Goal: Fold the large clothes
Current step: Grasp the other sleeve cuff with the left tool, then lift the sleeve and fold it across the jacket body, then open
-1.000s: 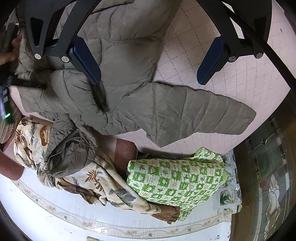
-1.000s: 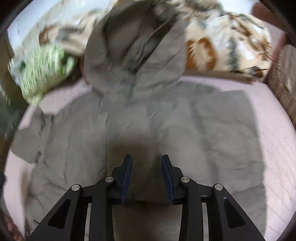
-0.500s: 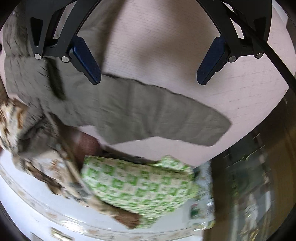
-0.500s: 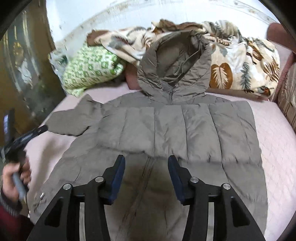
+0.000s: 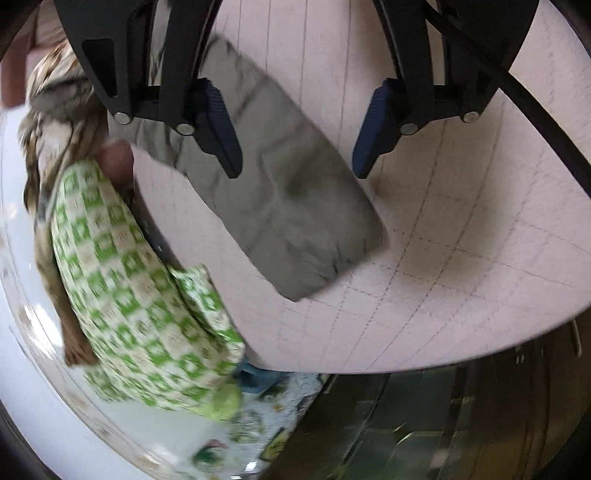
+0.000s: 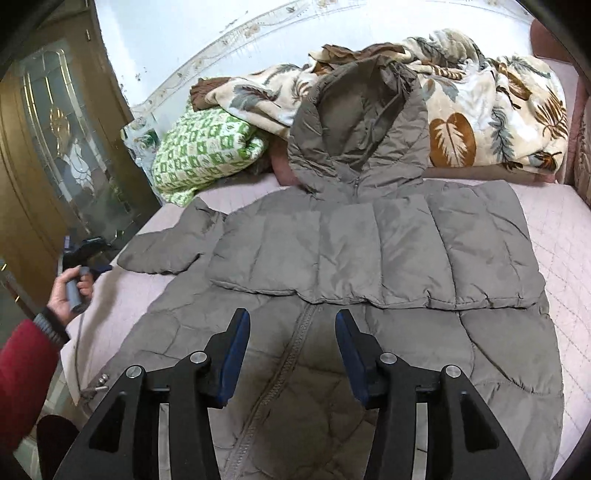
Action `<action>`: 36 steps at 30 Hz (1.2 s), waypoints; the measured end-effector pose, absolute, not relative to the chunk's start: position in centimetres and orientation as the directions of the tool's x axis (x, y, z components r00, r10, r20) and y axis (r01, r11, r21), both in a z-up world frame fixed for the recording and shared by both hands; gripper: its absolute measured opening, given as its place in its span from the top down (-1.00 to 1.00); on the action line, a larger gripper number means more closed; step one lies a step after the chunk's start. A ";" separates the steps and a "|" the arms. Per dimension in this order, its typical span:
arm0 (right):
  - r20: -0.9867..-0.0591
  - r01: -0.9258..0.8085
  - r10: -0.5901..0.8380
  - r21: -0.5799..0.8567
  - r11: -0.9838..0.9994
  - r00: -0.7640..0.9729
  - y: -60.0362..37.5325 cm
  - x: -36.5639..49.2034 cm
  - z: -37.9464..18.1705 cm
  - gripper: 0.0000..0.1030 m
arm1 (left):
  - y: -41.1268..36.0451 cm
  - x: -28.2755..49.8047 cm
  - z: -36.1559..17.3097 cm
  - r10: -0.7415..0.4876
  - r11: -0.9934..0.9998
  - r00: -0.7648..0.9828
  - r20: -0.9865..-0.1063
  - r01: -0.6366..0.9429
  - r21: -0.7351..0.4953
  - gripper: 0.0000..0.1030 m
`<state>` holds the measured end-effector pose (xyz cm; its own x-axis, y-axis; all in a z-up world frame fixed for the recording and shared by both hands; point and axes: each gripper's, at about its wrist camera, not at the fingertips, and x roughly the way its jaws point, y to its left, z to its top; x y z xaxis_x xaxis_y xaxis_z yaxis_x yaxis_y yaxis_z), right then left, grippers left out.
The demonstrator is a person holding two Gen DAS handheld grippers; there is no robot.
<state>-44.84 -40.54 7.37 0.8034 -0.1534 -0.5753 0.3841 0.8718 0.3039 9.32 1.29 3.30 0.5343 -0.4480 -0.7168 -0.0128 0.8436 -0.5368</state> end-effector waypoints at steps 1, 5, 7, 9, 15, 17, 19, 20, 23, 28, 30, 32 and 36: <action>-0.569 0.380 -0.150 0.311 0.871 0.809 -40.5 -44.9 7.5 -0.01 | 1.4 10.1 2.5 -0.458 0.829 0.531 -0.713 -0.034 -0.558 -0.13; -0.547 0.378 -0.137 0.357 0.854 0.826 -40.9 -45.0 7.4 -0.01 | 1.6 11.3 0.4 -0.447 0.804 0.557 -0.700 -0.092 -0.587 -0.11; -0.551 0.386 -0.131 0.378 0.841 0.824 -41.4 -44.9 7.1 -0.01 | 1.6 11.9 0.1 -0.447 0.794 0.585 -0.676 -0.088 -0.602 -0.11; -0.552 0.395 -0.133 0.388 0.833 0.823 -41.7 -44.9 6.9 -0.01 | 1.5 12.5 -0.2 -0.455 0.781 0.605 -0.653 -0.082 -0.620 -0.11; -0.538 0.416 -0.148 0.420 0.807 0.830 -42.6 -45.3 6.7 -0.01 | 0.2 13.8 0.0 -0.426 0.823 0.611 -0.667 -0.045 -0.567 0.72; -0.527 0.415 -0.148 0.435 0.799 0.837 -42.8 -45.5 6.8 -0.01 | 0.2 13.4 0.7 -0.427 0.830 0.617 -0.661 -0.023 -0.558 0.73; -0.523 0.424 -0.162 0.432 0.796 0.837 -42.8 -45.6 7.0 -0.01 | 0.2 13.1 1.8 -0.437 0.829 0.622 -0.650 -0.003 -0.560 0.73; -0.521 0.425 -0.164 0.434 0.794 0.838 -42.9 -45.7 7.1 -0.01 | 0.3 12.8 2.4 -0.444 0.825 0.626 -0.641 0.005 -0.566 0.73; -0.509 0.428 -0.170 0.448 0.785 0.844 -43.0 -46.1 7.3 -0.01 | -0.1 11.7 5.1 -0.461 0.828 0.644 -0.611 0.065 -0.557 0.73; -0.516 0.479 -0.233 0.416 0.773 0.824 -43.4 -46.8 8.0 -0.01 | -2.4 8.8 11.8 -0.511 0.825 0.664 -0.547 0.198 -0.530 0.73; -0.531 0.512 -0.260 0.407 0.757 0.807 -43.9 -47.2 8.0 -0.01 | -3.6 7.2 15.0 -0.538 0.815 0.667 -0.515 0.256 -0.520 0.73; -0.547 0.543 -0.281 0.405 0.736 0.789 -44.5 -47.5 7.8 -0.01 | -5.2 5.2 18.5 -0.573 0.798 0.666 -0.478 0.321 -0.509 0.73; -0.556 0.578 -0.309 0.410 0.706 0.772 -45.5 -48.4 7.9 -0.01 | -8.8 0.1 24.9 -0.641 0.758 0.649 -0.410 0.452 -0.471 0.74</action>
<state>-48.40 -45.55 7.92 0.7716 -0.3085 -0.5563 0.5776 0.7061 0.4095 0.08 -8.82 24.91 0.6487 -0.6413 -0.4098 0.4518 0.7578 -0.4708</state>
